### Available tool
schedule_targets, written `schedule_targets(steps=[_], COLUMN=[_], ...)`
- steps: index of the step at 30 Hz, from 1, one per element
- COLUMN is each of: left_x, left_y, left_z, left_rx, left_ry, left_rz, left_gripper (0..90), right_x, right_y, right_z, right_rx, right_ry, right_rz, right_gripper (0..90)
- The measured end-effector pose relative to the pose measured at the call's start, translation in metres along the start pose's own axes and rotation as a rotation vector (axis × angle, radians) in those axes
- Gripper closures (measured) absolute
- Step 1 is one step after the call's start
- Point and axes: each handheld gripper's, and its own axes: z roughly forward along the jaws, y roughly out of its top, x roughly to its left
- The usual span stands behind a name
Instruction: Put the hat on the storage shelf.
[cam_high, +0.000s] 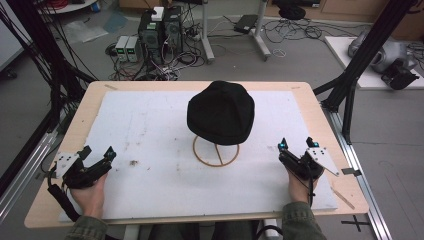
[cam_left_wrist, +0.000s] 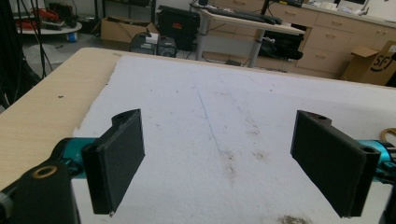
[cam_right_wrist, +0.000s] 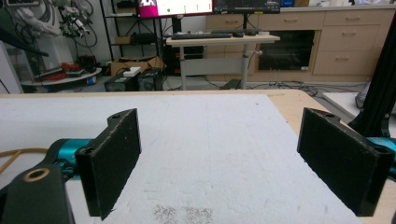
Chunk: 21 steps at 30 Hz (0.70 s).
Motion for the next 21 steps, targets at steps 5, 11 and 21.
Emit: schedule_targets(steps=[5,11,21], left_x=[-0.0005,-0.0015,-0.0027], left_y=[-0.0010,-0.0008,-0.0007], left_z=[0.0009,0.0021,0.0022], left_rx=[0.004,-0.002,-0.001], left_ry=[-0.001,-0.006,-0.006], left_rz=[0.002,0.007,0.016], left_gripper=[17.6,17.7,17.8], right_x=[0.0023,0.0055,0.0013], right_y=[-0.0012,0.0011,-0.0038], right_z=[-0.0023,-0.0015,-0.0018], right_rx=[-0.009,-0.024,0.003], right_ry=[0.006,0.015,0.016], right_rz=[0.012,-0.031,-0.004], right_gripper=[12.7,12.7,12.4])
